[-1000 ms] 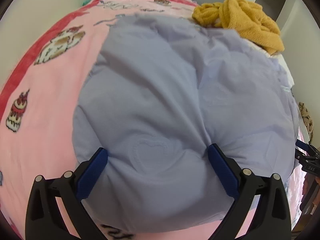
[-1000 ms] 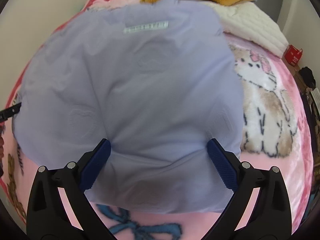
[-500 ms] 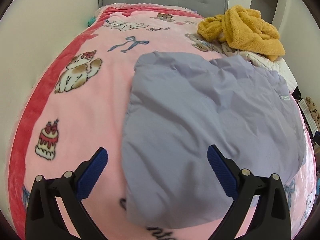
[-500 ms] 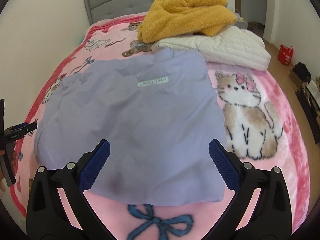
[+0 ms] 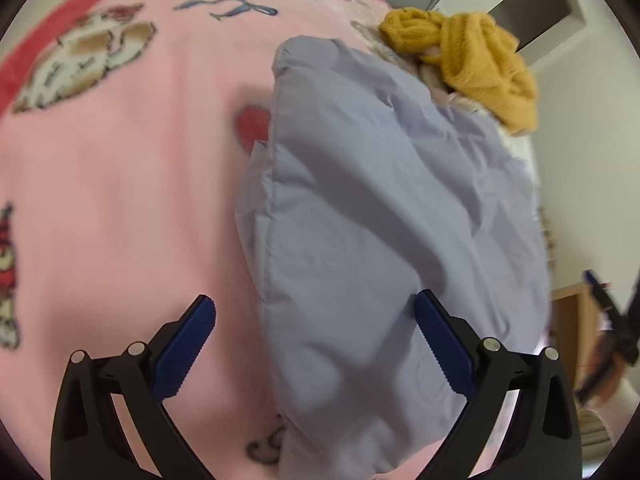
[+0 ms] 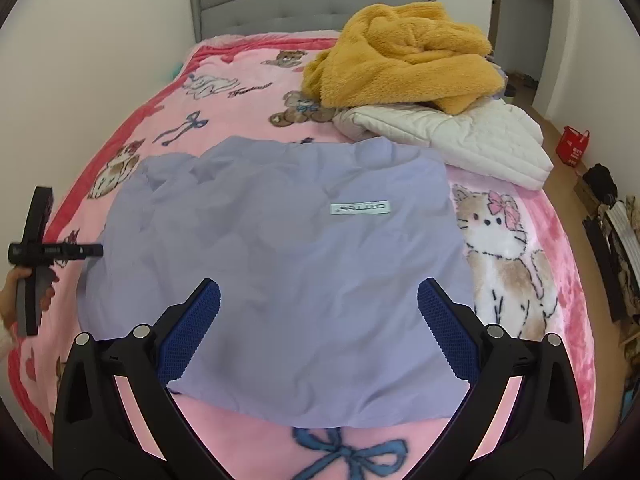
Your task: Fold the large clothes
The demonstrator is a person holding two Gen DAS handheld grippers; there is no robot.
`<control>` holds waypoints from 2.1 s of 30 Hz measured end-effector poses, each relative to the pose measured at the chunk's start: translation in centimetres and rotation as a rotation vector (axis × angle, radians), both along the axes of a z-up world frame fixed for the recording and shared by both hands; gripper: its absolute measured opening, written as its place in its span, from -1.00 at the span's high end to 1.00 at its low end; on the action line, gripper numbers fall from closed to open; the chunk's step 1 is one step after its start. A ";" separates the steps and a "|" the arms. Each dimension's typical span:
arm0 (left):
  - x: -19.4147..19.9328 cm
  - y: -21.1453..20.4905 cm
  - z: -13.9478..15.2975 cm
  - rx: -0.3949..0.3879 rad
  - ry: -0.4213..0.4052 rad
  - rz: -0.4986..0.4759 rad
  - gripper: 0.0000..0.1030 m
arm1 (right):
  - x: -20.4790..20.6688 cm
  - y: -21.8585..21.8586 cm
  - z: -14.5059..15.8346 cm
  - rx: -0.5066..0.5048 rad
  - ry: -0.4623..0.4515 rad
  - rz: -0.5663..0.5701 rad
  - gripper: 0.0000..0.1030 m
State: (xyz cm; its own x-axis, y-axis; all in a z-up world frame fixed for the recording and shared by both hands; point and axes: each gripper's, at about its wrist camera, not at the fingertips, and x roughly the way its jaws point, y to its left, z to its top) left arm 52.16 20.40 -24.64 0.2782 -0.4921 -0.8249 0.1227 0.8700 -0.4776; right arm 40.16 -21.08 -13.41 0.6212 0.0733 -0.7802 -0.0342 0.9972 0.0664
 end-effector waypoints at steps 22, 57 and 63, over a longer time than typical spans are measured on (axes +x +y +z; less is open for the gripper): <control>3.1 -0.7 -5.5 -0.410 0.124 -0.033 -0.85 | 1.2 3.3 -1.0 -0.015 0.055 0.056 -0.84; 3.6 -4.2 -4.7 -0.136 0.151 -0.023 -0.18 | 11.4 -20.5 -17.0 0.628 0.418 0.072 -0.81; 3.2 -3.4 -5.1 -0.157 0.164 0.001 -0.44 | 12.3 -19.8 -17.6 0.792 0.470 0.186 -0.78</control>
